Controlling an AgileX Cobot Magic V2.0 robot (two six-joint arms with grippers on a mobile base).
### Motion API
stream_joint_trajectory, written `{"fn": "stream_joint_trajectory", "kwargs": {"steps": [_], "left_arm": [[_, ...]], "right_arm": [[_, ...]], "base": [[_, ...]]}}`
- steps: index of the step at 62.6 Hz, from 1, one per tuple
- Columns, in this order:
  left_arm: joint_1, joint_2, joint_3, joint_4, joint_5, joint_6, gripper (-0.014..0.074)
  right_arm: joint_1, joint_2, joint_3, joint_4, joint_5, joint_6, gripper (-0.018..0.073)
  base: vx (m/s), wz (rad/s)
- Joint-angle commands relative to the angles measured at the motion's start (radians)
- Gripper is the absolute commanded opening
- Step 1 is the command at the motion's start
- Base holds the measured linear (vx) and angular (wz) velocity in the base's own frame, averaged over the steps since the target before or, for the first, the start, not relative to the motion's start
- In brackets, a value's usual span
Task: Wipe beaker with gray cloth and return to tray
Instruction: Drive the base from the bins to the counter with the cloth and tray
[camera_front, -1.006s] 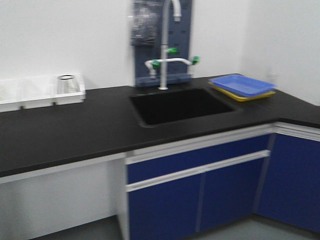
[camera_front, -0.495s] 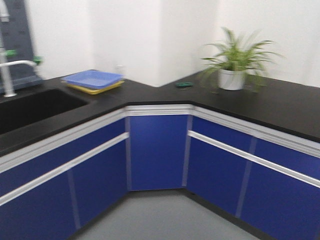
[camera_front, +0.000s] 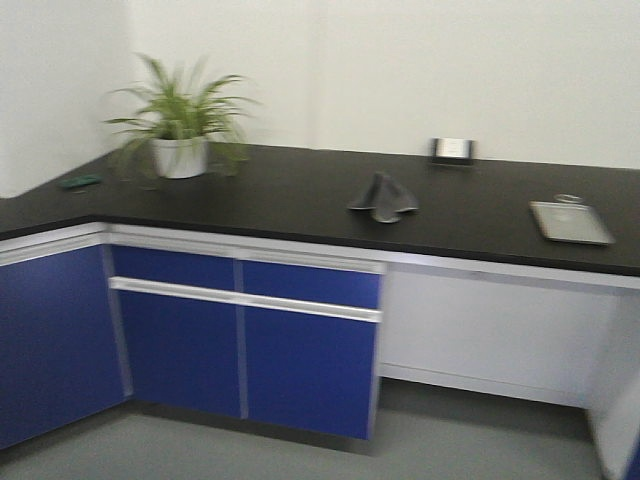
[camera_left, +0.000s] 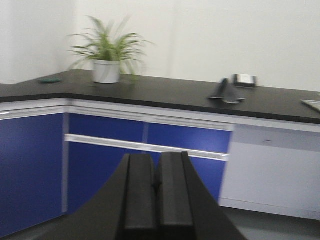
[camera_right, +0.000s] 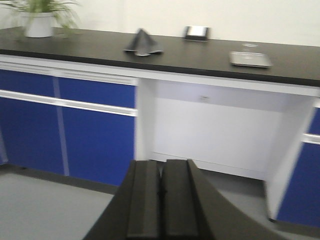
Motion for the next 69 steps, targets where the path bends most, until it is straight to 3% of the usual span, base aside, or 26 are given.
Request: {"fn": "stream_joint_trajectory", "kwargs": {"steps": [1,38,69], "left_arm": [[0.003,-0.015,0.028,-0.009,-0.080,-0.005,-0.0006],[0.003,-0.015,0.028,-0.009,-0.080,-0.005,-0.0006],[0.003,-0.015,0.028,-0.009,-0.080,-0.005,-0.0006]], "right_arm": [[-0.006,-0.005,0.005,-0.008,-0.080,-0.004,-0.0011],[-0.006,-0.005,0.005,-0.008,-0.080,-0.004,-0.0011],[-0.006,-0.005,0.005,-0.008,-0.080,-0.004,-0.0011]], "base": [[0.07,-0.79],[0.16,-0.65],[0.30,-0.14]]}}
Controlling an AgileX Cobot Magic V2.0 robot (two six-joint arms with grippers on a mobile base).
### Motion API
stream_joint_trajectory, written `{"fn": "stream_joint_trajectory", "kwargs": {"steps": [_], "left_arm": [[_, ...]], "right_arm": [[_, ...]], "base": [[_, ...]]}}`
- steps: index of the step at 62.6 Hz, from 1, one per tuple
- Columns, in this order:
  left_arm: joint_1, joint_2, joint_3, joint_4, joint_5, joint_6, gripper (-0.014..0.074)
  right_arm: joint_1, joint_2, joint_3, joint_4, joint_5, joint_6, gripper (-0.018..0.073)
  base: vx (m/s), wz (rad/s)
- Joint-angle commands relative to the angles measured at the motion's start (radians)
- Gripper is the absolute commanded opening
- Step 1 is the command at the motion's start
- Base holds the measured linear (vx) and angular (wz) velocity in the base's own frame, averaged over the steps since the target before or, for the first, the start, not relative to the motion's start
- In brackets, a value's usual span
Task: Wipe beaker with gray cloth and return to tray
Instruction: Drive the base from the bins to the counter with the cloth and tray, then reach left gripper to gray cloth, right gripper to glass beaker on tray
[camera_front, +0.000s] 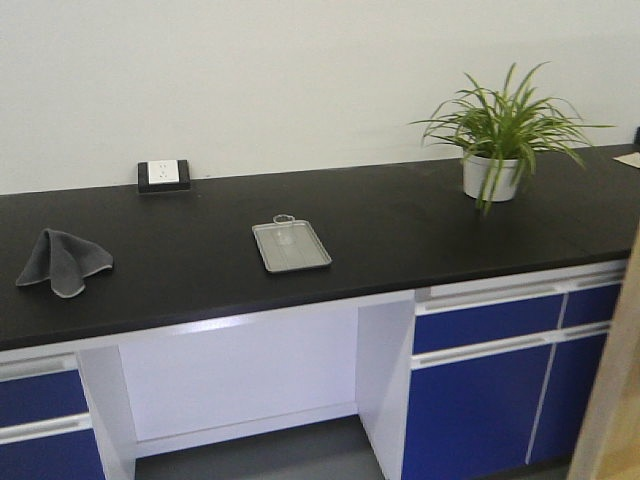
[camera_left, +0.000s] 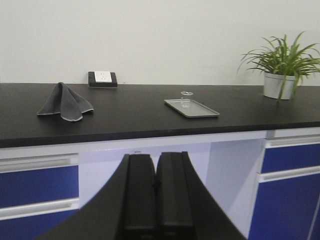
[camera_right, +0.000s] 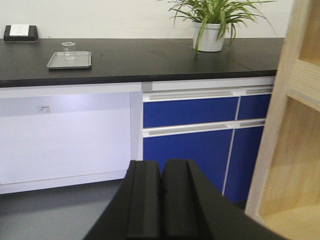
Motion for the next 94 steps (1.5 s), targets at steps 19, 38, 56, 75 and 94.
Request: {"fn": "stream_joint_trajectory", "kwargs": {"steps": [19,38,56,75,94], "left_arm": [[0.003,-0.015,0.028,-0.009,-0.080,-0.005,-0.0006],[0.003,-0.015,0.028,-0.009,-0.080,-0.005,-0.0006],[0.003,-0.015,0.028,-0.009,-0.080,-0.005,-0.0006],[0.003,-0.015,0.028,-0.009,-0.080,-0.005,-0.0006],[0.003,-0.015,0.028,-0.009,-0.080,-0.005,-0.0006]], "right_arm": [[-0.006,-0.005,0.005,-0.008,-0.080,-0.004,-0.0011],[-0.006,-0.005,0.005,-0.008,-0.082,-0.004,-0.0011],[-0.006,-0.005,0.005,-0.008,-0.082,-0.004,-0.0011],[-0.006,-0.005,0.005,-0.008,-0.082,-0.004,-0.0011],[-0.006,-0.005,0.005,-0.008,-0.082,-0.004,-0.0011]], "base": [[0.43,0.22],[0.47,0.24],[0.46,0.20],[0.40,0.18],[0.31,0.10]]}}
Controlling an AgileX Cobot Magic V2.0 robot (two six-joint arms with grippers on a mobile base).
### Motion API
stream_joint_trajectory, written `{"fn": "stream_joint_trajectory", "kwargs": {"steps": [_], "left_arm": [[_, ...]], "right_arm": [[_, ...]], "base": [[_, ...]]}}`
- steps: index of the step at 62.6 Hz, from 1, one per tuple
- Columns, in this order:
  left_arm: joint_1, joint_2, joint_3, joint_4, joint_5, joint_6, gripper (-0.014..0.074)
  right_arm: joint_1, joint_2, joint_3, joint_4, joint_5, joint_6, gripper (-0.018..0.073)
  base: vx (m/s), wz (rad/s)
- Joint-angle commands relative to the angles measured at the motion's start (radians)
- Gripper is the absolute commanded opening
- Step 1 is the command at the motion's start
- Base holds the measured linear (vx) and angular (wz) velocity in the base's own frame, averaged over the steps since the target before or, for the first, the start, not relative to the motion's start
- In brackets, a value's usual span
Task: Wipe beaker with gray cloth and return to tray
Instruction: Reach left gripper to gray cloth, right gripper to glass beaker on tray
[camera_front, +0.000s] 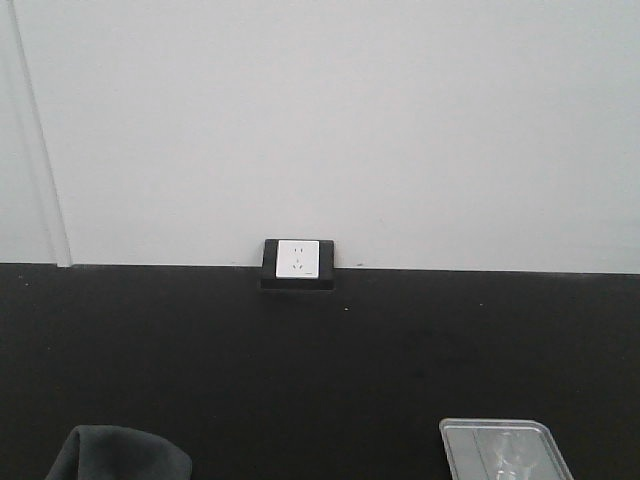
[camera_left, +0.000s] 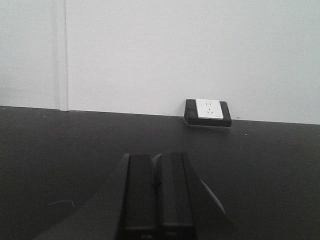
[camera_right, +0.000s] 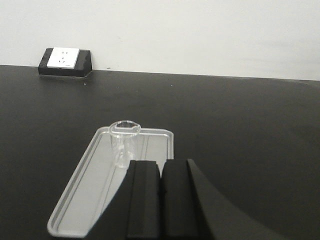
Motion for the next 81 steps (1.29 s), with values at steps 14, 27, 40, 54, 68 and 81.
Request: {"fn": "stream_joint_trajectory", "kwargs": {"steps": [14,27,40,54,68,81], "left_arm": [[0.003,-0.015,0.028,-0.009,-0.080,-0.005,-0.0006],[0.003,-0.015,0.028,-0.009,-0.080,-0.005,-0.0006],[0.003,-0.015,0.028,-0.009,-0.080,-0.005,-0.0006],[0.003,-0.015,0.028,-0.009,-0.080,-0.005,-0.0006],[0.003,-0.015,0.028,-0.009,-0.094,-0.005,-0.0006],[0.003,-0.015,0.028,-0.010,-0.167,-0.005,-0.0006]], "right_arm": [[-0.006,-0.005,0.005,-0.008,-0.082,-0.004,-0.0011],[-0.006,-0.005,0.005,-0.008,-0.082,-0.004,-0.0011],[-0.006,-0.005,0.005,-0.008,-0.082,-0.004,-0.0011],[-0.006,-0.005,0.005,-0.008,-0.082,-0.004,-0.0011],[-0.006,-0.005,0.005,-0.001,-0.141,-0.003,-0.0011],[-0.006,-0.005,0.005,-0.001,-0.332,0.000,-0.0011]], "base": [[0.21,0.05],[0.12,0.03],[0.05,0.02],[0.01,0.00],[0.00,0.00],[0.00,0.00]]}}
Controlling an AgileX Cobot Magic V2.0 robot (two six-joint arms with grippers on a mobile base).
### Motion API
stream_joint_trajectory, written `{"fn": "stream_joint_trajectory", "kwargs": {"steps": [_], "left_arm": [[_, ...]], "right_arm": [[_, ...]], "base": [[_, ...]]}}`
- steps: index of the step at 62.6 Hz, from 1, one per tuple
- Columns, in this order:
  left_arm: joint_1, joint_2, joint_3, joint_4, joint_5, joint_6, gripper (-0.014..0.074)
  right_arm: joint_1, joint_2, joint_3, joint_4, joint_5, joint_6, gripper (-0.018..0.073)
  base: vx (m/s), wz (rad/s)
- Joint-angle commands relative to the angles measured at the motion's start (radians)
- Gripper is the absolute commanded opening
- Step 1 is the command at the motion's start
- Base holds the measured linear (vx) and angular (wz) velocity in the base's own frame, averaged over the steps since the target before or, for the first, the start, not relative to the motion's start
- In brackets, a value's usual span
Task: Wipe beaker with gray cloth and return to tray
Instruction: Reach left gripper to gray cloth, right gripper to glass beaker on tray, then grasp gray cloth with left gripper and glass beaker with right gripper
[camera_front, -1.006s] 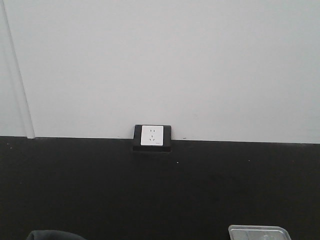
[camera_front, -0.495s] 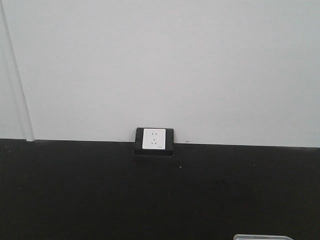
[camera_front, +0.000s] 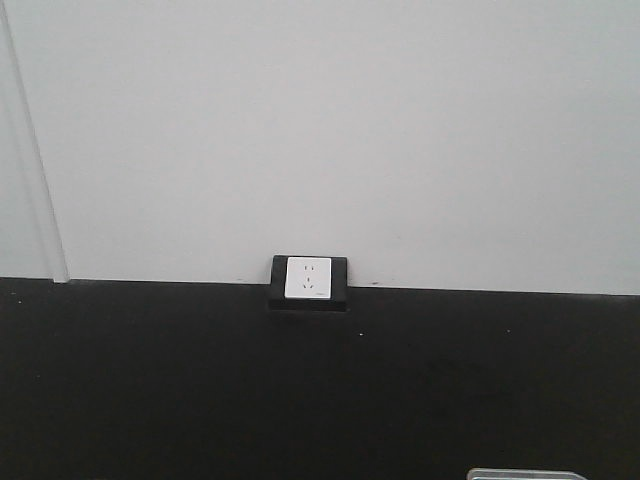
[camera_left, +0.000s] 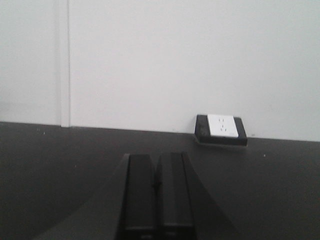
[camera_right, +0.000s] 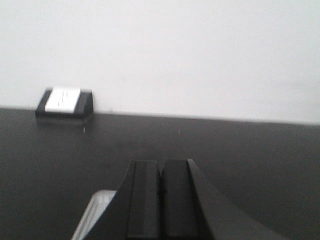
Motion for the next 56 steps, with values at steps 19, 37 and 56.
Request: {"fn": "stream_joint_trajectory", "kwargs": {"steps": [19,37,56], "left_arm": [[0.003,0.033,-0.205,-0.006,0.143,-0.002,0.0013],[0.003,0.329,-0.474,0.022,0.295,0.032,0.0194],[0.003,0.656,-0.526,-0.019,0.297,0.027,0.0604]], "right_arm": [[-0.006,0.076,-0.261,-0.021,0.132,0.023,-0.0011],[-0.006,0.369,-0.532,-0.142,0.212,0.023,0.0000],[-0.006,0.654,-0.553,-0.140,0.210,0.043,0.0167]], "base": [[0.00,0.00],[0.00,0.00],[0.00,0.00]]}}
